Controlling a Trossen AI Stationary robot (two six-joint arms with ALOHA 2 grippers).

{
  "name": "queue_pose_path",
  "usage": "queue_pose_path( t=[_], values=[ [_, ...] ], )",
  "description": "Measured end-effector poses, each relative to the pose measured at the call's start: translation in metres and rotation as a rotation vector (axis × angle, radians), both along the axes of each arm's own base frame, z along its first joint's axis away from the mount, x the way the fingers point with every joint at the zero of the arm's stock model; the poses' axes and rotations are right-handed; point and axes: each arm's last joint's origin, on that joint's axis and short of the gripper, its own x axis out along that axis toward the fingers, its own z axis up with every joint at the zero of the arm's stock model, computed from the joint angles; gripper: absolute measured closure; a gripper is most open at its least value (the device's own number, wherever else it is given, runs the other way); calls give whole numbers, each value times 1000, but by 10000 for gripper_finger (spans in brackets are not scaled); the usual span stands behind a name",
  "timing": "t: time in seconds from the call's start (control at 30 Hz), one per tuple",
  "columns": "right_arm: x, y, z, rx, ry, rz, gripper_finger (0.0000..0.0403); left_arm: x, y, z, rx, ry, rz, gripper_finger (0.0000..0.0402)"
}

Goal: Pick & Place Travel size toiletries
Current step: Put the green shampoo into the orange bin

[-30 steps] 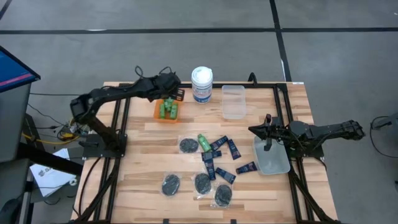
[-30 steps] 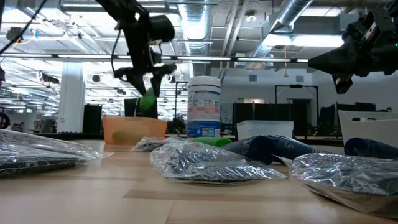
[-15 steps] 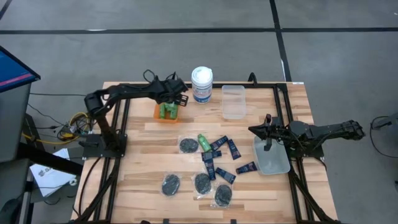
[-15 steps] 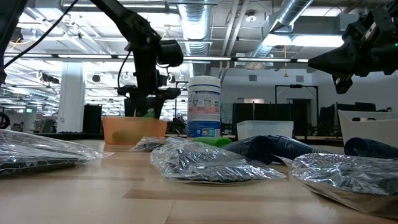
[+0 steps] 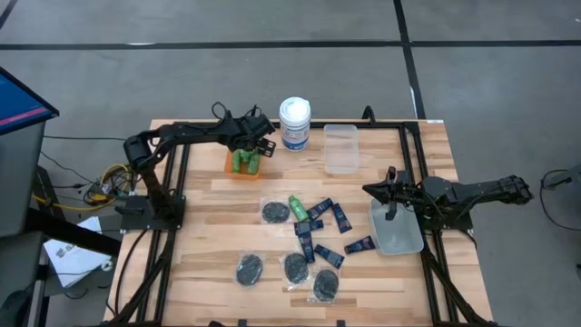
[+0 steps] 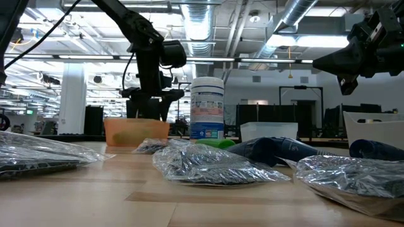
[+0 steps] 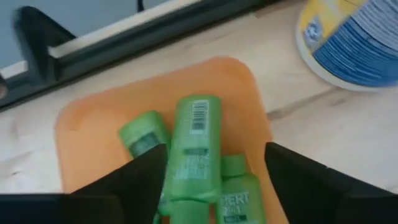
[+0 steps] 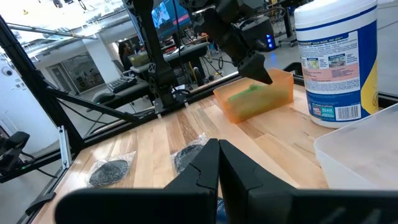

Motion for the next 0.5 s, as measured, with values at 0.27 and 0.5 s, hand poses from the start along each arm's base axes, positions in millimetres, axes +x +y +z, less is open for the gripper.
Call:
queue_pose_path(
  t=[0.27,0.5],
  values=[
    [0,0,0,0,0,0,403,5,-17,39,18,-135,-294,97],
    [0,0,0,0,0,0,403,19,-61,91,129,-383,-871,109]
  ],
)
